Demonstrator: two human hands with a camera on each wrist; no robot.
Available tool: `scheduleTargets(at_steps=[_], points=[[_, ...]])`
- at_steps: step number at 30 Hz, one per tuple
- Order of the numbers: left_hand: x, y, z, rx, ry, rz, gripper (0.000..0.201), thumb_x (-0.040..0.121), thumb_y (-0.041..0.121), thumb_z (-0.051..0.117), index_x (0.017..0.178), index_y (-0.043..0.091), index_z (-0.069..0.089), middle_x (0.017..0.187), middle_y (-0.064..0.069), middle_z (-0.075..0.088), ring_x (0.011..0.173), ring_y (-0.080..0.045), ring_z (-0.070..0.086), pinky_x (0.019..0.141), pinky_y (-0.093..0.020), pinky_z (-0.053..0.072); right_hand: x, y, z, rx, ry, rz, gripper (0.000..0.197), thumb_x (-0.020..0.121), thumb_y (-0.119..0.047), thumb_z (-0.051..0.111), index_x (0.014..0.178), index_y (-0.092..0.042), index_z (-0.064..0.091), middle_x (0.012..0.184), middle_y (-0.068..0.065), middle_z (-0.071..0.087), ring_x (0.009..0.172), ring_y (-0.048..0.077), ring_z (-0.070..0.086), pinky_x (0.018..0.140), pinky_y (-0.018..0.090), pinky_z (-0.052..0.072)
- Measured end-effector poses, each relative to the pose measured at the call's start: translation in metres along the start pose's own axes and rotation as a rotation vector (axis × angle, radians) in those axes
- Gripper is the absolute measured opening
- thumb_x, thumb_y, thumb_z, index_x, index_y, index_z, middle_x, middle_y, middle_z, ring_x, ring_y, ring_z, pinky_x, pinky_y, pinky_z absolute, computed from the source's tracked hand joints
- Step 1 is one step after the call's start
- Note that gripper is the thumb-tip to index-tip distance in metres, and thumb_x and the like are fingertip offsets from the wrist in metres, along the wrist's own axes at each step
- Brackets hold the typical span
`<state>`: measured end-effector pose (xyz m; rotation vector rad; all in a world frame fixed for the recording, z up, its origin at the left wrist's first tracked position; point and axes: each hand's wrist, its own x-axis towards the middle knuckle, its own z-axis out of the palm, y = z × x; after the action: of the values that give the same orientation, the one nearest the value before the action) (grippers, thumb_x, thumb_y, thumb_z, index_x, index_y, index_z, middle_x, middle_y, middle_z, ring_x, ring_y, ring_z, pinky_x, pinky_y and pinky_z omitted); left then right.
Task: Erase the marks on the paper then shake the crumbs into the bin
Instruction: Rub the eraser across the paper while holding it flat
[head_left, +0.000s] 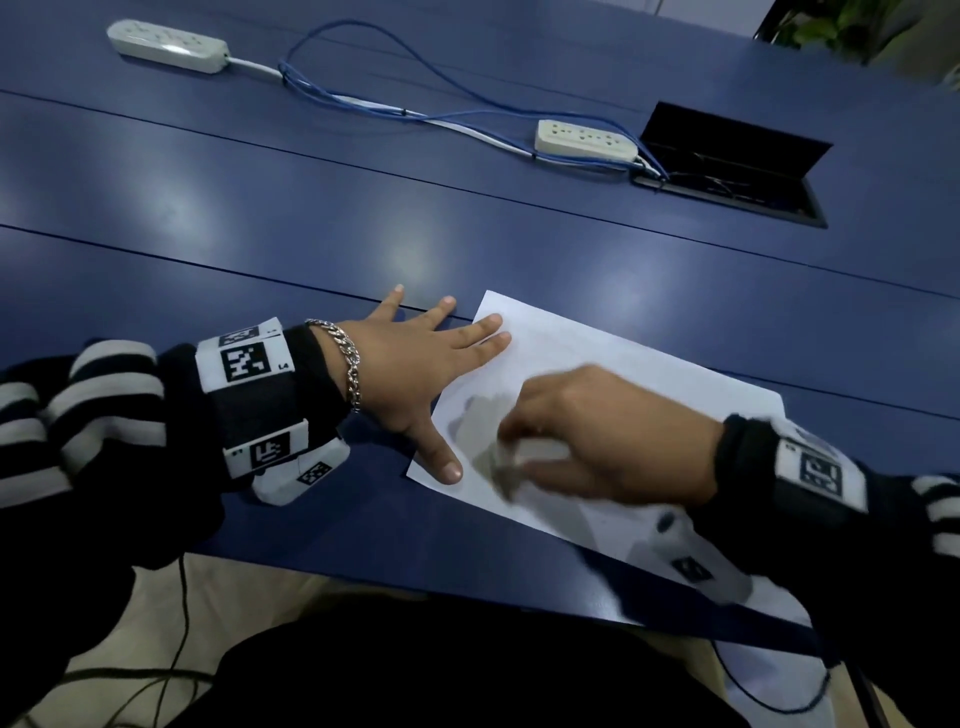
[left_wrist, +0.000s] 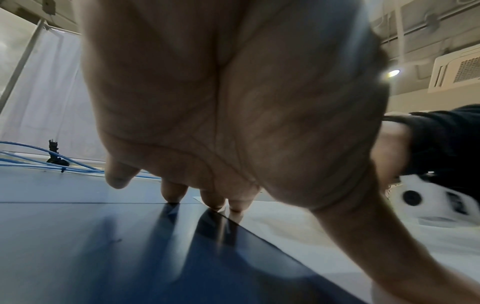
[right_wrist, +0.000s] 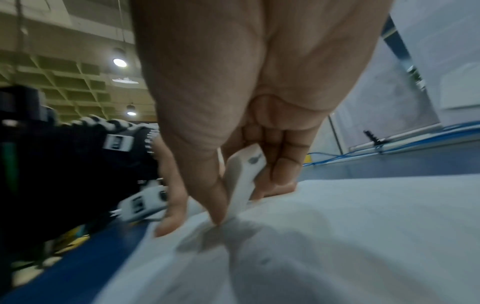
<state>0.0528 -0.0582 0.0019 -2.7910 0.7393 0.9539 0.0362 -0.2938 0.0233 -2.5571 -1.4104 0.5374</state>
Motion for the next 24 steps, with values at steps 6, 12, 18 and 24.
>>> scheduleTargets(at_steps=[6,12,18,24], points=[[-0.003,0.001,0.003,0.026,0.041,0.011,0.145,0.06,0.1,0.057,0.161,0.036,-0.025,0.168,0.019,-0.03,0.159,-0.027,-0.021,0.12,-0.072,-0.012,-0.041,0.01,-0.002,0.008,0.052,0.084,0.027,0.091,-0.047,0.066,0.114,-0.031,0.068,0.103,-0.015,0.063,0.093,0.008,0.061,0.086,0.027,0.051],[-0.013,0.011,-0.002,0.076,0.326,0.057,0.109,0.066,0.098,0.056,0.15,0.03,0.042,0.131,0.006,0.047,0.125,-0.022,0.046,0.122,-0.048,0.028,-0.065,0.028,-0.003,-0.013,0.044,0.26,0.026,0.088,-0.046,0.071,0.112,-0.037,0.068,0.103,-0.02,0.062,0.096,0.002,0.06,0.086,0.015,0.046],[0.001,0.018,0.005,0.015,0.178,0.089,0.135,0.066,0.095,0.062,0.167,0.032,-0.002,0.175,0.007,-0.005,0.161,-0.028,0.002,0.13,-0.053,0.009,-0.051,0.028,-0.02,-0.015,-0.008,0.275,0.026,0.085,-0.045,0.071,0.109,-0.037,0.069,0.104,-0.02,0.061,0.096,0.001,0.056,0.088,0.022,0.047],[0.007,0.016,0.005,0.0,0.095,0.04,0.145,0.063,0.1,0.057,0.162,0.031,-0.024,0.169,0.012,-0.031,0.159,-0.025,-0.021,0.127,-0.061,-0.006,-0.01,0.019,-0.01,-0.025,0.125,0.234,0.032,0.088,-0.052,0.064,0.111,-0.03,0.069,0.101,-0.011,0.065,0.095,0.013,0.06,0.088,0.033,0.05]])
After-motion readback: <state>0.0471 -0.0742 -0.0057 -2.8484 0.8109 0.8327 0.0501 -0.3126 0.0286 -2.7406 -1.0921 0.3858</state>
